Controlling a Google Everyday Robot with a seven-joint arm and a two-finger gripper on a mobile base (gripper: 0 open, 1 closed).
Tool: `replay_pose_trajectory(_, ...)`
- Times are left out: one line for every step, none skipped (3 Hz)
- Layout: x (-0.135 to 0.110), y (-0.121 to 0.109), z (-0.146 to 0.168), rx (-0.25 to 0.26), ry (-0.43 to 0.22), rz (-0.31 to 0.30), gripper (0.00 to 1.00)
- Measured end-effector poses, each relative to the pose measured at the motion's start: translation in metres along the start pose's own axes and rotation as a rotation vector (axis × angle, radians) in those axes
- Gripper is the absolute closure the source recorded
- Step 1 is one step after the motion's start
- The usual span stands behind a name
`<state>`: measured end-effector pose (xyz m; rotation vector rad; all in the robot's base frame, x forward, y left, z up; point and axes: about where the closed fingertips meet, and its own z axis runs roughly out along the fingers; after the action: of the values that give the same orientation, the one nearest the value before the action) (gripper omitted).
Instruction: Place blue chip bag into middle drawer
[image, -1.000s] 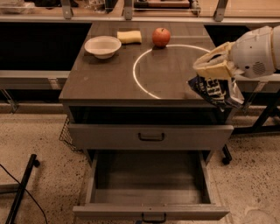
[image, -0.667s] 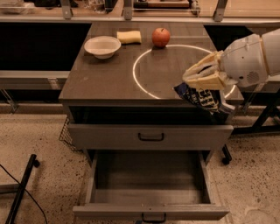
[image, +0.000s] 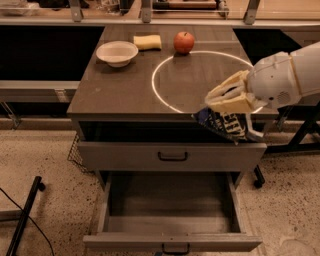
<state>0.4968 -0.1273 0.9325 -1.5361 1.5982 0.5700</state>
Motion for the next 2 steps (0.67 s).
replay_pose_trajectory(0.009,0.042,0.021,-0.162,-0.062,0.037,1.0)
replay_pose_trajectory(0.004,0.081,0.05,-0.319,-0.099,0.004,1.0)
